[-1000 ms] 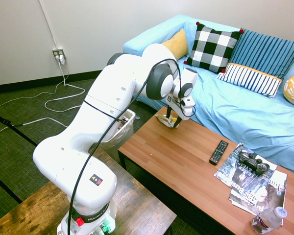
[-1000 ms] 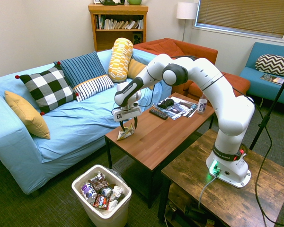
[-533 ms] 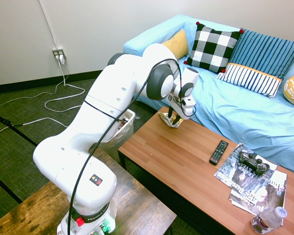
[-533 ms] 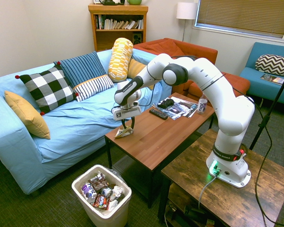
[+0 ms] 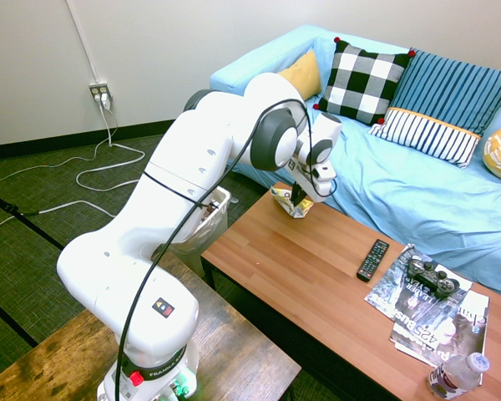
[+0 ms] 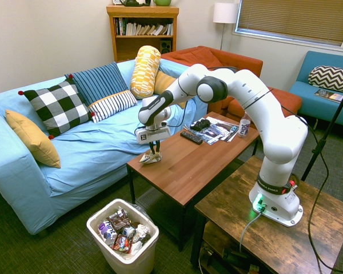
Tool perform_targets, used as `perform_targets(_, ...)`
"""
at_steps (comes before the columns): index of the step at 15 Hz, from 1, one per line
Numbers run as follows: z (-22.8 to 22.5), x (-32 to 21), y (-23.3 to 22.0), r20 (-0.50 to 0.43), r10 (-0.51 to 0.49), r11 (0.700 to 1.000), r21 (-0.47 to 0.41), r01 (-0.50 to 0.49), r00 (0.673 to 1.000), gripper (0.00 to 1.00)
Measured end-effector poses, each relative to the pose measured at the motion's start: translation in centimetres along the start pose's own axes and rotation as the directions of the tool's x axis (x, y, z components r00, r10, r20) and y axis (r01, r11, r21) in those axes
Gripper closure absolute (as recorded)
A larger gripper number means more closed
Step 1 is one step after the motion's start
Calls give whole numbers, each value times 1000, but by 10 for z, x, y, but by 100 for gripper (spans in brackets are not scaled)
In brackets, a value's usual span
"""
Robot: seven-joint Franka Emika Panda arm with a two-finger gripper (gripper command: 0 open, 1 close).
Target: Throw the chip bag in the trash bin
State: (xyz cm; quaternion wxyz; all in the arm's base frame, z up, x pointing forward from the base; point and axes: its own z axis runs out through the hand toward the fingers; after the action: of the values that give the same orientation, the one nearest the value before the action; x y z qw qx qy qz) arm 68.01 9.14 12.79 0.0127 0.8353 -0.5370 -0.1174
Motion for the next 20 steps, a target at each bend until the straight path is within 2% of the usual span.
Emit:
perform_targets(2, -16, -11, -1, -4, -23, 1000, 16, 23, 1000, 100)
perform_targets(4, -40, -45, 0, -28, -82, 996, 29, 83, 996, 100)
perform_targets(7, -71, -132, 9, -102, -224, 974, 9, 227, 969, 100)
perform_targets(9, -72, -191, 18, -149, -306, 952, -27, 305, 940, 100)
perform_targets(14, -23, -320, 31, -239, -469, 883, -135, 449, 850, 100)
perform_targets(20, 38, -431, 37, -247, -585, 811, -187, 554, 773, 100)
